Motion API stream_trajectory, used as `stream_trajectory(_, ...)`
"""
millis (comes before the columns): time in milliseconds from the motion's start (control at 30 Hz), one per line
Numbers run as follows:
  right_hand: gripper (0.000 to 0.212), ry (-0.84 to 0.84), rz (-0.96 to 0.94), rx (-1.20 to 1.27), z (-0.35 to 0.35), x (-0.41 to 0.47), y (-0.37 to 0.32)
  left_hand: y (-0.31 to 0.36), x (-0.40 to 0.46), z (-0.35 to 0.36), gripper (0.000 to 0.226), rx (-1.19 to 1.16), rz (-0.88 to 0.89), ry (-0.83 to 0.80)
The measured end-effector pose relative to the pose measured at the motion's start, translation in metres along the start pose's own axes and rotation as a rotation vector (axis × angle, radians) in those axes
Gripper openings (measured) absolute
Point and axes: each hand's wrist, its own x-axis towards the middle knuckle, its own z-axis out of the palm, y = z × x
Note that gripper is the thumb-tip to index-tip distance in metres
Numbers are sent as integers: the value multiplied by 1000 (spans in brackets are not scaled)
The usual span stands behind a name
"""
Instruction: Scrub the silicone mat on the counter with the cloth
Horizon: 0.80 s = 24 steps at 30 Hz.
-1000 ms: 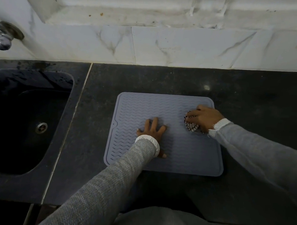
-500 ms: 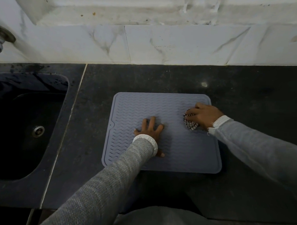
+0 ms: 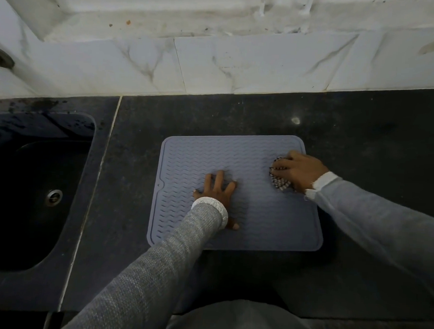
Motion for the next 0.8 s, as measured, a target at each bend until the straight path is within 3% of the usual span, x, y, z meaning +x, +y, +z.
stream_trajectory(100, 53, -34, 45, 81, 0, -4, 8, 1, 1, -1, 117, -8, -1, -10)
stream_trajectory(233, 53, 81, 61, 112, -7, 19, -15, 1, 2, -1, 118, -11, -7, -8)
stream_trajectory(367, 54, 28, 29, 72, 0, 25, -27, 1, 1, 0, 117, -8, -9, -9)
stream_trajectory(567, 52, -99, 125, 58, 10, -15, 16, 1, 2, 0, 117, -8, -5, -9)
stream_trajectory(667, 61, -39, 57, 75, 8, -17, 26, 1, 2, 1, 116, -6, -9, -3)
stream_trajectory(800, 56, 85, 27, 113, 5, 1, 1, 1, 3, 2, 116, 0, -16, 10)
